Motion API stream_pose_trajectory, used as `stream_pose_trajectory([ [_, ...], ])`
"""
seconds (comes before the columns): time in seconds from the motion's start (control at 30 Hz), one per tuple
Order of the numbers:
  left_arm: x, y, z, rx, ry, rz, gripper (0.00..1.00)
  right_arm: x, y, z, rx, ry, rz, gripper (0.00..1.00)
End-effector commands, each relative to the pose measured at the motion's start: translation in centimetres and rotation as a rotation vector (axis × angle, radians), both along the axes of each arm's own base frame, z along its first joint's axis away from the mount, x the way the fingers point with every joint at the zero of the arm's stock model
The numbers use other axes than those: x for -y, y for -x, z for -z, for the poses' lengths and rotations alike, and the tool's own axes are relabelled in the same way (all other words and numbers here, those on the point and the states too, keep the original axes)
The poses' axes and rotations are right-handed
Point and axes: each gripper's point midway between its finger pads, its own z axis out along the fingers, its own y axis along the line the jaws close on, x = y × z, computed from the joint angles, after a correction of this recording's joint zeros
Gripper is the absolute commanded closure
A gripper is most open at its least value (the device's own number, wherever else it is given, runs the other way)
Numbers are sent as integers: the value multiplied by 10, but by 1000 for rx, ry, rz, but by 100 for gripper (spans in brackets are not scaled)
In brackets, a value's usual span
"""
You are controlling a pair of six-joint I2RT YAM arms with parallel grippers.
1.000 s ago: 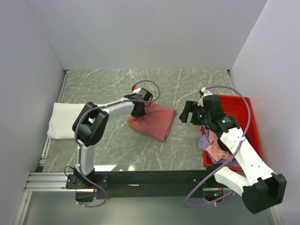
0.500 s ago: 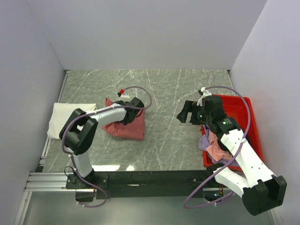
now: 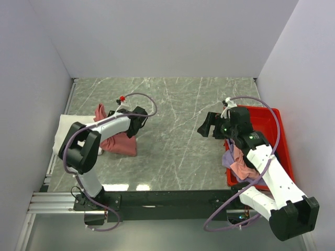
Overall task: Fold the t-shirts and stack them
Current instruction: Neatly place the folded tshirt to the corner
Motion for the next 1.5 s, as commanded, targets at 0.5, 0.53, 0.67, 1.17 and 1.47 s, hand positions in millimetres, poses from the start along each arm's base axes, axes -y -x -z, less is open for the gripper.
stream_pose_trajectory([
  [0.5, -48, 12, -101, 235, -100, -67, 99, -3, -1, -2, 33, -39, -10, 5],
  [0.53, -47, 10, -104, 264, -84, -69, 99, -3, -1, -2, 33, -41, -9, 5],
  [0.67, -45, 6, -115, 263, -53, -28, 99, -3, -1, -1, 32, -42, -10, 5],
  [1.17, -41, 8, -136, 325, 59, 80, 99, 0, -3, 1, 23, -28, 5, 5],
  [1.47, -59, -2, -120, 345, 96, 105, 99, 0, -2, 3, 17, -26, 7, 5],
])
